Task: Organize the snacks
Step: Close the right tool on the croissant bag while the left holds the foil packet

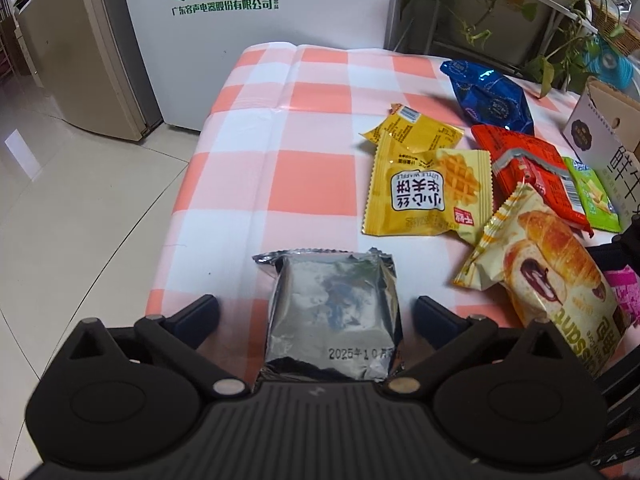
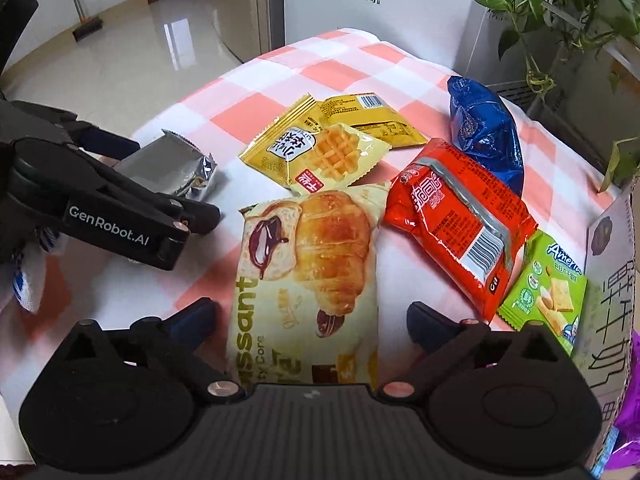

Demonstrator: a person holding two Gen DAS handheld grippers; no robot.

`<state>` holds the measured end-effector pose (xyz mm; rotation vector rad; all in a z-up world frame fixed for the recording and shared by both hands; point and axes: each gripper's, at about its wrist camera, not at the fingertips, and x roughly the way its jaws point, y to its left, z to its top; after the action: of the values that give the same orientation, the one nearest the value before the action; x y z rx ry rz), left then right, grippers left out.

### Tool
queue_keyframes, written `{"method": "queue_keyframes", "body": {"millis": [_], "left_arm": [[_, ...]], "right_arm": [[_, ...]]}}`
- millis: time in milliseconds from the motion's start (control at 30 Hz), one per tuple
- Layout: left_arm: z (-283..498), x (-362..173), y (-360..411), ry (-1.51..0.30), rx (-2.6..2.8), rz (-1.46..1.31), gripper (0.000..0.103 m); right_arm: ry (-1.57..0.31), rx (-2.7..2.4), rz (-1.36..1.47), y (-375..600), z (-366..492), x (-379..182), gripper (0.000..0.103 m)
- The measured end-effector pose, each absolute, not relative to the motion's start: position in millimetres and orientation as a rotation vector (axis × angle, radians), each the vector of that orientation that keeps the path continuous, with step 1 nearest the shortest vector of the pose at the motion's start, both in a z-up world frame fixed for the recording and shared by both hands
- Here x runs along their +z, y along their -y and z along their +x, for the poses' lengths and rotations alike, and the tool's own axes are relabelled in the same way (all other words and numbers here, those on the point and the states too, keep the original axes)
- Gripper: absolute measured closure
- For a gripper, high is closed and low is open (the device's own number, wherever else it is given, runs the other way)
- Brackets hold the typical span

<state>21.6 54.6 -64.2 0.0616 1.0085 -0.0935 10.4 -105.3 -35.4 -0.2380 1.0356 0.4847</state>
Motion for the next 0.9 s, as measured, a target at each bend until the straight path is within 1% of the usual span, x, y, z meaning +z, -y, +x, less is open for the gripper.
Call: {"method": "queue_keyframes", "body": {"millis": [400, 700, 867, 900], "left_arm": [[18.6, -64.7, -53.0, -0.996, -0.076, 0.055, 0.000], [20.5, -62.8, -47.1, -1.006, -0.107, 0.083, 0.000], [24.0, -61.5, -43.5, -1.028, -0.135, 0.109, 0.000], [24.9, -61.2, -43.2, -1.033, -0.135, 0.109, 0.000]], "right_arm": [[-0.981, 0.434, -0.193, 110.4, 12.3, -39.1, 0.000], [-1.017, 0.440, -0.208, 108.4, 16.5, -35.5, 0.000], [-1.005, 0.462, -0.225, 106.9, 12.1, -29.9, 0.017], [-1.001, 0.468, -0.229, 106.9, 11.1, -29.2, 0.019]]}}
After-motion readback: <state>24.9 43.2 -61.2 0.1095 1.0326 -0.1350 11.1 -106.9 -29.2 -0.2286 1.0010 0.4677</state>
